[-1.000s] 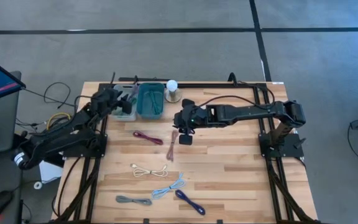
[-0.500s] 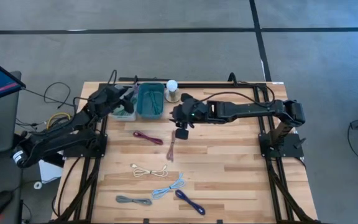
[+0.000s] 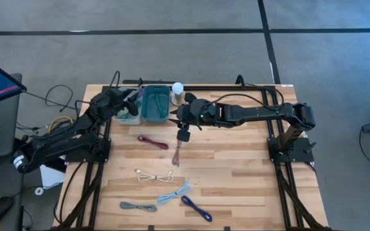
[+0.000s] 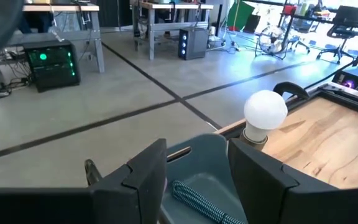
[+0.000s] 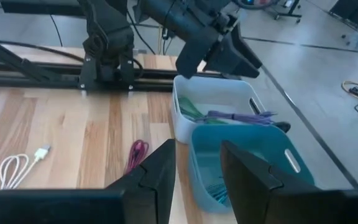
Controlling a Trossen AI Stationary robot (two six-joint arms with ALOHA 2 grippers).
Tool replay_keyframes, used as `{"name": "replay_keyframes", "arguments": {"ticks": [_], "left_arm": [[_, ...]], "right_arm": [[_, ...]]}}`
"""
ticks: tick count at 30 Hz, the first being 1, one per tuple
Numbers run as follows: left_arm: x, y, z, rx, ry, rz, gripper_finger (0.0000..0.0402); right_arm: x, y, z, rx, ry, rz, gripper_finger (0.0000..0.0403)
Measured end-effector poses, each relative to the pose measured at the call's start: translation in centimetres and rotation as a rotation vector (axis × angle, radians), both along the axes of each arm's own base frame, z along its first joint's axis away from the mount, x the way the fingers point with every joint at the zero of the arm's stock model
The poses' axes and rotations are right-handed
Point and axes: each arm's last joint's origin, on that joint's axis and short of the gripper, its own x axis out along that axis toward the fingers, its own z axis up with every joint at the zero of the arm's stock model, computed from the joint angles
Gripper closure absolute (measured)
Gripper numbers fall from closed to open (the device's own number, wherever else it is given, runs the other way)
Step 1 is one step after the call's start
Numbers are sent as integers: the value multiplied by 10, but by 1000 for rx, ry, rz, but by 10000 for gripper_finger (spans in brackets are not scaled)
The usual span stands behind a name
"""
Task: Pick & Place USB Port
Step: Put the pink patterned charger cable into the blue bin
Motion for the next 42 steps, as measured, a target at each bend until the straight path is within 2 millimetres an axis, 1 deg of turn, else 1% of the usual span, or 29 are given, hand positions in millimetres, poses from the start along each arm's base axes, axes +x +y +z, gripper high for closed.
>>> {"name": "replay_keyframes", "arguments": {"ticks": [4,7,11,16,19,23,27,31,35,39,42], "left_arm": [[0,0,0,-3,-9,-4,229],[2,-1,2,-21,-51,-72,229],[5,-5,2,-19,-49,-254,229],[9,-12,1,-16,-25,-525,229],[10,-16,-3,-63,-4,-678,229],[11,-22,-10,-146,22,-833,229],[16,-30,-10,-187,18,-902,229],[22,-40,2,-125,23,-941,229],[29,-48,7,-105,125,-910,229],[38,-51,4,-131,246,-855,229],[47,-54,3,-149,283,-872,229]], "right_arm": [[-2,1,-5,-11,60,34,284],[-4,1,-9,-6,104,42,284],[-5,8,-11,-22,136,53,284],[-13,20,-4,-42,165,93,284],[-22,24,-6,-40,244,107,284],[-33,26,-9,-33,349,103,284],[-37,25,-13,-21,397,73,284],[-40,25,-15,-21,437,70,285],[-47,22,-21,-19,531,60,285],[-60,13,-28,-58,687,-62,285],[-69,7,-32,-40,777,-104,285]]}}
